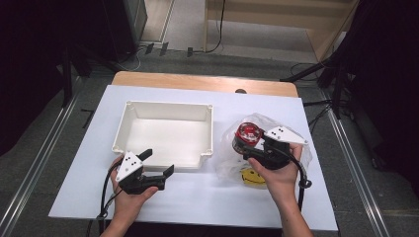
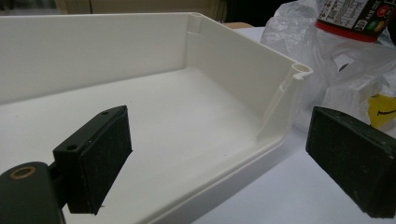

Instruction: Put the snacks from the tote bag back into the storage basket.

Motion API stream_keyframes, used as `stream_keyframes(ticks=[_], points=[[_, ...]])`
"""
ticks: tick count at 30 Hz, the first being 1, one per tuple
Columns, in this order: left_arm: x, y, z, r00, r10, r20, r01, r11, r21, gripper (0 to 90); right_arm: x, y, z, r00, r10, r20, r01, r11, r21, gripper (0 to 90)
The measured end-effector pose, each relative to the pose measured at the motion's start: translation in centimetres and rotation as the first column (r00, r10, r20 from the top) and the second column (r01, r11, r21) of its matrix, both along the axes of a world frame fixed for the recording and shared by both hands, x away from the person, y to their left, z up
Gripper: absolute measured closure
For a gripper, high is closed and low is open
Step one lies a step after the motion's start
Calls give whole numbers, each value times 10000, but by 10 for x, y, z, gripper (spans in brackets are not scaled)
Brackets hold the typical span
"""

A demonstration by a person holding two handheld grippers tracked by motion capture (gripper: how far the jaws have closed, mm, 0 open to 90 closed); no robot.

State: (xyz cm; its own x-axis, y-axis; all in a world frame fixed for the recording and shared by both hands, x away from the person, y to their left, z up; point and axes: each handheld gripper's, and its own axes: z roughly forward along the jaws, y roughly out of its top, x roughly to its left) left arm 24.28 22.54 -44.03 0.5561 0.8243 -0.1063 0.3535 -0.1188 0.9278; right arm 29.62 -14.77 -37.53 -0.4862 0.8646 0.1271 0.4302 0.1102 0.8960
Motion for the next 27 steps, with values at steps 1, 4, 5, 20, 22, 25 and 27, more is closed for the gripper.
stream_keyframes(ticks=[1,4,5,20,22,25,27], points=[[0,2,0,10000,23,19,-23,10000,34,69,0,1,0,10000,15,20,-15,10000,-9,261],[-1,6,0,10000,60,31,-60,10000,32,69,1,4,0,10000,63,2,-63,10000,14,261],[-2,8,0,10000,74,38,-74,10000,44,69,1,6,0,10000,69,31,-69,10000,-18,261],[-6,33,0,9995,294,140,-296,9995,136,68,5,26,0,9993,376,40,-376,9993,-3,261],[-6,35,-1,9994,308,135,-310,9995,101,68,5,29,1,9991,409,61,-409,9992,25,261],[-7,35,-2,9994,327,121,-328,9994,109,68,6,32,2,9989,463,71,-463,9989,-20,261],[-7,36,-2,9994,316,125,-319,9993,193,68,7,34,3,9987,498,94,-498,9987,-59,261]])
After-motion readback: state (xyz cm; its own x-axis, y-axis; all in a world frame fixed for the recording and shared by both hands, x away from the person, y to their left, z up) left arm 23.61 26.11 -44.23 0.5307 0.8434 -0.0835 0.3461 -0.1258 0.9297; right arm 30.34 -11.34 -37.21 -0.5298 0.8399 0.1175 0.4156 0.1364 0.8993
